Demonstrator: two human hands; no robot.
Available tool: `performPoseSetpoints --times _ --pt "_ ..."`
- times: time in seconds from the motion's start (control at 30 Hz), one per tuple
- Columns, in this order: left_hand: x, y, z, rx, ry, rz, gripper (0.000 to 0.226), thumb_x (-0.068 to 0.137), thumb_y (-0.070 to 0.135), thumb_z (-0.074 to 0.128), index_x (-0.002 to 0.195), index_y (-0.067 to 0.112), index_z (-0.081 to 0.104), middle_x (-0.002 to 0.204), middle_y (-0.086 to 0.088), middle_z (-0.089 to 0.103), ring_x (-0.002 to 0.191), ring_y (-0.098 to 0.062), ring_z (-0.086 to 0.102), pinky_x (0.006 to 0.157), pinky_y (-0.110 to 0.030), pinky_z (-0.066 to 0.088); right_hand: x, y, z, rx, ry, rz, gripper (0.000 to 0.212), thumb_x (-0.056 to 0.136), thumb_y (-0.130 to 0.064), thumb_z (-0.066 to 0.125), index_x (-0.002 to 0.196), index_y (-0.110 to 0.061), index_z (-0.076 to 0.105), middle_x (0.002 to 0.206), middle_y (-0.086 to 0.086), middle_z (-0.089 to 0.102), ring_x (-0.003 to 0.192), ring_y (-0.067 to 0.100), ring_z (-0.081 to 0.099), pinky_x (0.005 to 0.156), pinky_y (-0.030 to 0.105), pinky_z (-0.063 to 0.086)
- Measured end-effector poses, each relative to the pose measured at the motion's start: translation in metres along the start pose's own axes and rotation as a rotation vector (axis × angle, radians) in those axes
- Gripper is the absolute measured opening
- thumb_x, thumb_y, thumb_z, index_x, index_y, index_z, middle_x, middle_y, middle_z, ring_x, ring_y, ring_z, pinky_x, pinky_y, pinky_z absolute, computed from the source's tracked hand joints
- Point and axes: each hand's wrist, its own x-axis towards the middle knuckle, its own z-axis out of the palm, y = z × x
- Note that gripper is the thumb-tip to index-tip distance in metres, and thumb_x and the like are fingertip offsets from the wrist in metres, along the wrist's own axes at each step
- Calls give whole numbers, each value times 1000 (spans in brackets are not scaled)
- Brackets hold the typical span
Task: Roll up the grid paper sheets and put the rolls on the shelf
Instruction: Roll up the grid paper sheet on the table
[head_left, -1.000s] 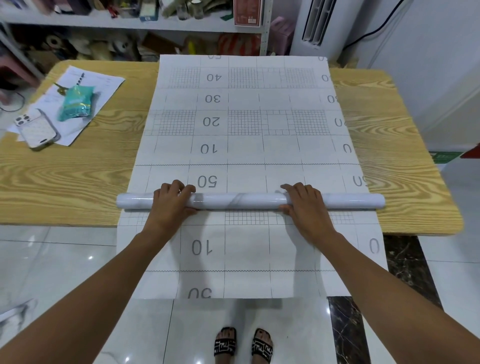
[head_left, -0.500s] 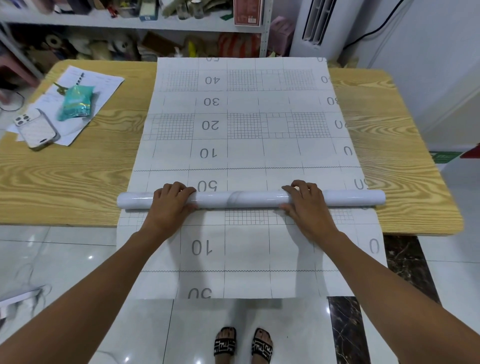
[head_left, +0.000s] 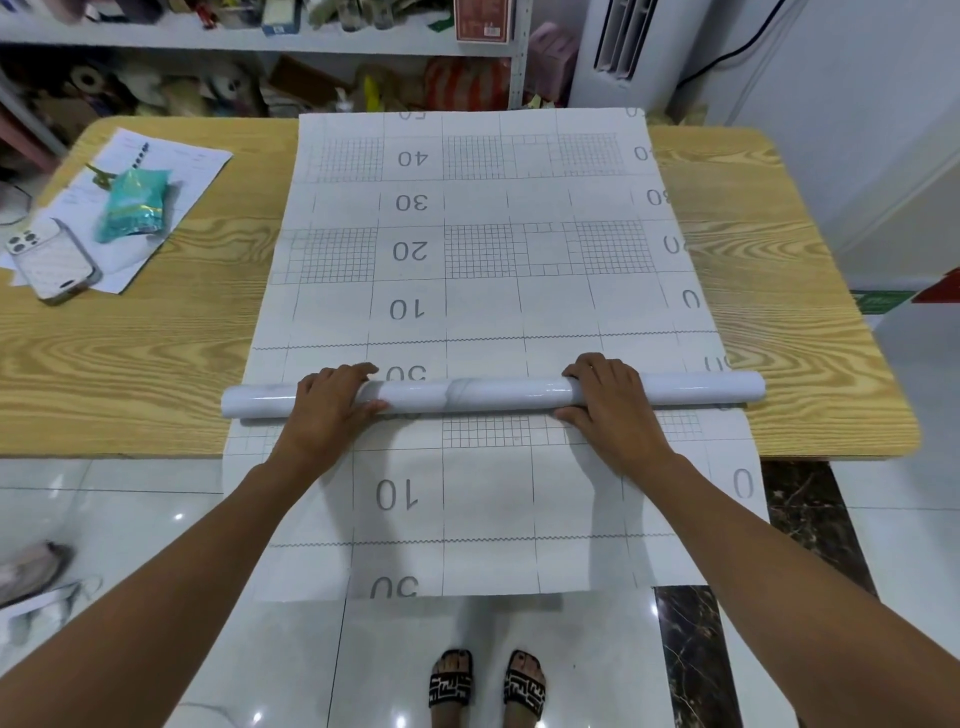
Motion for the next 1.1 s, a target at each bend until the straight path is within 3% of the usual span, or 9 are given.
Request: performPoseSetpoints --times 0.07,0.2,0.3,0.43,0.6,0.7,0.83,0.97,1.1 --pt "-1 0 1 59 4 65 55 69 32 77 113 7 56 110 -17 55 95 -34 54 89 -47 36 0 0 1 7 3 4 42 80 -44 50 106 -12 56 110 2 54 92 23 46 84 27 26" --pt "1 -2 -1 53 11 72 64 53 32 87 107 9 59 107 -20 47 88 -36 53 81 -49 45 -1 1 2 -8 38 13 41 81 -43 49 107 -13 57 113 1 54 97 19 39 86 27 25" --pt "4 -3 -2 54 42 87 56 53 22 88 100 11 60 100 -18 47 85 -34 50 76 -48 46 0 1 2 -31 29 14 48 82 -48 36 108 -13 58 113 0 53 97 21 39 86 29 27" --pt "8 -2 0 50 56 113 46 54 17 88 90 4 62 87 -17 54 75 -34 51 66 -39 39 2 1 1 -11 17 21 41 85 -40 45 110 -11 58 114 2 54 96 23 41 85 32 35" --pt "8 -6 0 69 88 134 43 55 19 87 90 5 66 81 -13 59 71 -33 51 65 -38 36 4 0 -1 -49 -12 13 40 88 -34 44 119 -11 56 110 4 56 92 25 46 83 35 39" --pt "7 -7 2 124 104 137 43 61 24 83 97 7 66 82 -11 61 75 -35 53 70 -42 37 4 0 0 -34 17 11 37 89 -28 46 122 -13 53 107 5 57 89 25 48 84 33 37" --pt "6 -1 0 74 90 20 49 68 26 78 110 10 59 95 -10 62 93 -32 51 88 -45 31 5 0 1 -29 51 5 31 89 -28 48 110 -8 58 102 7 59 88 28 52 84 30 32" --pt "4 -1 -1 82 81 54 33 75 30 70 100 10 61 93 -7 64 91 -31 52 89 -44 28 4 1 -1 -68 28 9 39 91 -36 35 111 -10 58 108 6 58 96 27 49 89 32 32" --pt "0 -4 -1 83 76 110 44 79 46 43 99 11 61 92 -3 63 93 -24 48 86 -33 23 3 0 -2 -94 -3 31 46 92 -42 32 118 -13 55 115 5 55 100 28 46 91 36 34"
